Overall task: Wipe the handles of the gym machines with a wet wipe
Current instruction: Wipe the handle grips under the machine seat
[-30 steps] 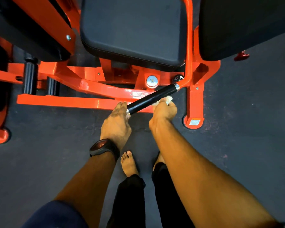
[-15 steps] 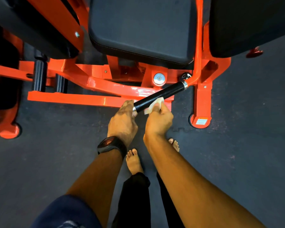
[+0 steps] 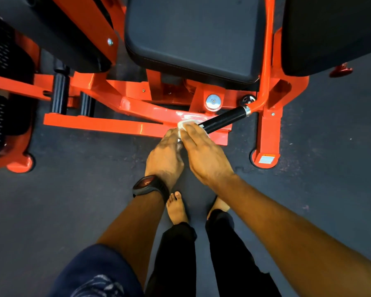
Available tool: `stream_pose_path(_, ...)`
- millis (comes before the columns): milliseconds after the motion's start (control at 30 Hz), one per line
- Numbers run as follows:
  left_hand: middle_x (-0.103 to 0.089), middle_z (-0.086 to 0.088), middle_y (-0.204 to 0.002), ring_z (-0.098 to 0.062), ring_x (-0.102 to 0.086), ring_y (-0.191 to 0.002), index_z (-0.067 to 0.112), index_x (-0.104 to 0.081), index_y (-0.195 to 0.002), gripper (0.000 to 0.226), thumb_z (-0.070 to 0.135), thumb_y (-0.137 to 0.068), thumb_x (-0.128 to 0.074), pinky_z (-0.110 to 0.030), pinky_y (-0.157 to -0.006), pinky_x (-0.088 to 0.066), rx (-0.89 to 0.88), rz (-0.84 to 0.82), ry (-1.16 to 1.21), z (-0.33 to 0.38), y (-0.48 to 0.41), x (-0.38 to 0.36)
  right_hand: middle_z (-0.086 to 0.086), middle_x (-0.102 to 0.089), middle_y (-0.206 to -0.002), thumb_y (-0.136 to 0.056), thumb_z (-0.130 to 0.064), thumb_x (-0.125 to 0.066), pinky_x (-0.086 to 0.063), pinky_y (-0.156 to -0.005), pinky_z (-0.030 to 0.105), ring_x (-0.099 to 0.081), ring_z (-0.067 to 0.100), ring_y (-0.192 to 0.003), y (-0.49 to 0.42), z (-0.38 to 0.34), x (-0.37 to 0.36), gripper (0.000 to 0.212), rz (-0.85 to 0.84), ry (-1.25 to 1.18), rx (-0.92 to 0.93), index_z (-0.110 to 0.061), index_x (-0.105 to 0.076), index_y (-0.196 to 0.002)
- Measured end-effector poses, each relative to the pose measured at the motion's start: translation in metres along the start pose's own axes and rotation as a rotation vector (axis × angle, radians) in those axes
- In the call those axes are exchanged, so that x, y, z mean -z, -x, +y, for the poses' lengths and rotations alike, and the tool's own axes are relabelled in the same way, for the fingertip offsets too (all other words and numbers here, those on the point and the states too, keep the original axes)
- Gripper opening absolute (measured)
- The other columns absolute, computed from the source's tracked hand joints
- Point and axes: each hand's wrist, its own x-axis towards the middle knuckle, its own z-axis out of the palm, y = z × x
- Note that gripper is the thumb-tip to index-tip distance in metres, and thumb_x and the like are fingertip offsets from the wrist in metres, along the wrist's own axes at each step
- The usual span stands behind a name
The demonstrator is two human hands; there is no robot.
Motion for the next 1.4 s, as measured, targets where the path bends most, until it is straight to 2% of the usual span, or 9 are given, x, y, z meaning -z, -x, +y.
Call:
stream_pose_path(233, -0.039, -0.003, -0.158, -0.025, -0.041, -0.141, 0.016, -0.035, -0.154, 0.052, 0.017, -0.104, -0.046, -0.032, -0.11, -0.032, 0.015, -0.048, -0.052, -0.003, -0.004, -0.002, 0.013, -0.067, -0.1, -0.088, -0.012, -0.049, -0.049, -0.087, 0.04, -0.061, 0.033, -0.099, -0.038, 0.029, 0.032, 0.021, -0.027, 0.228, -0.07, -0.009, -0.067, -0.096)
stream_pose_path(367, -0.042, -0.003, -0.156, -0.025, -0.043, -0.139, 0.017, -0.036, -0.154, 0.052, 0.016, -0.103, -0.048, -0.035, -0.107, -0.036, 0.02, -0.037, -0.033, -0.002, -0.004, -0.003, 0.006, -0.066, -0.107, -0.093, -0.019, -0.044, -0.05, -0.084, 0.038, -0.062, 0.028, -0.103, -0.04, 0.017, 0.037, 0.026, -0.198, 0.216, 0.089, -0.015, -0.066, -0.105)
stream_pose_path(500, -0.04, -0.004, -0.158, -0.025, -0.04, -0.142, 0.017, -0.035, -0.154, 0.052, 0.018, -0.104, -0.047, -0.036, -0.109, -0.034, -0.012, -0.064, -0.081, -0.008, -0.007, -0.001, 0.014, -0.068, -0.109, -0.1, -0.023, -0.04, -0.05, -0.079, 0.042, -0.065, 0.039, -0.098, -0.059, 0.058, 0.069, 0.029, -0.249, 0.424, -0.168, -0.012, -0.066, -0.108)
stream_pose_path(667, -0.032, -0.003, -0.161, -0.021, -0.033, -0.146, 0.016, -0.031, -0.156, 0.052, 0.016, -0.105, -0.044, -0.032, -0.111, -0.03, 0.011, -0.048, -0.056, -0.003, -0.004, -0.004, 0.005, -0.065, -0.111, -0.095, -0.018, -0.043, -0.05, -0.081, 0.039, -0.061, 0.029, -0.105, -0.04, 0.019, 0.051, 0.026, -0.274, 0.215, 0.105, -0.016, -0.064, -0.109)
stream_pose_path(800, -0.03, -0.005, -0.162, -0.021, -0.029, -0.148, 0.015, -0.03, -0.156, 0.052, 0.017, -0.106, -0.042, -0.032, -0.115, -0.027, -0.027, -0.062, -0.096, -0.008, -0.007, -0.003, 0.009, -0.067, -0.11, -0.097, -0.018, -0.041, -0.051, -0.078, 0.04, -0.064, 0.033, -0.099, -0.054, 0.047, 0.062, 0.027, -0.233, 0.343, -0.15, -0.015, -0.065, -0.109)
stream_pose_path(967, -0.028, -0.004, -0.163, -0.019, -0.027, -0.149, 0.015, -0.029, -0.156, 0.052, 0.015, -0.106, -0.041, -0.029, -0.114, -0.025, -0.004, -0.034, -0.076, -0.004, -0.004, -0.005, 0.007, -0.066, -0.108, -0.099, -0.025, -0.04, -0.05, -0.075, 0.04, -0.064, 0.032, -0.098, -0.051, 0.021, 0.057, 0.028, -0.281, 0.305, 0.033, -0.014, -0.065, -0.105)
stream_pose_path(1133, -0.03, -0.004, -0.162, -0.019, -0.029, -0.149, 0.015, -0.03, -0.156, 0.052, 0.016, -0.105, -0.043, -0.029, -0.114, -0.025, -0.021, -0.049, -0.086, -0.006, -0.007, -0.003, 0.018, -0.069, -0.108, -0.098, -0.024, -0.042, -0.052, -0.08, 0.044, -0.066, 0.039, -0.097, -0.064, 0.068, 0.082, 0.03, -0.26, 0.471, -0.198, -0.009, -0.067, -0.106)
stream_pose_path(1267, -0.03, -0.003, -0.162, -0.018, -0.029, -0.149, 0.015, -0.031, -0.156, 0.052, 0.014, -0.105, -0.043, -0.032, -0.113, -0.029, -0.016, -0.037, -0.073, -0.005, -0.006, -0.004, 0.011, -0.067, -0.107, -0.096, -0.018, -0.043, -0.05, -0.075, 0.039, -0.064, 0.035, -0.097, -0.053, 0.046, 0.067, 0.023, -0.29, 0.406, -0.048, -0.012, -0.064, -0.104)
stream_pose_path(1400, -0.028, -0.003, -0.163, -0.017, -0.026, -0.15, 0.015, -0.029, -0.156, 0.052, 0.016, -0.106, -0.042, -0.033, -0.115, -0.028, -0.032, -0.052, -0.115, -0.008, -0.008, -0.003, 0.014, -0.068, -0.11, -0.096, -0.017, -0.045, -0.052, -0.079, 0.041, -0.065, 0.037, -0.101, -0.061, 0.078, 0.079, 0.027, -0.195, 0.428, -0.318, -0.009, -0.068, -0.105)
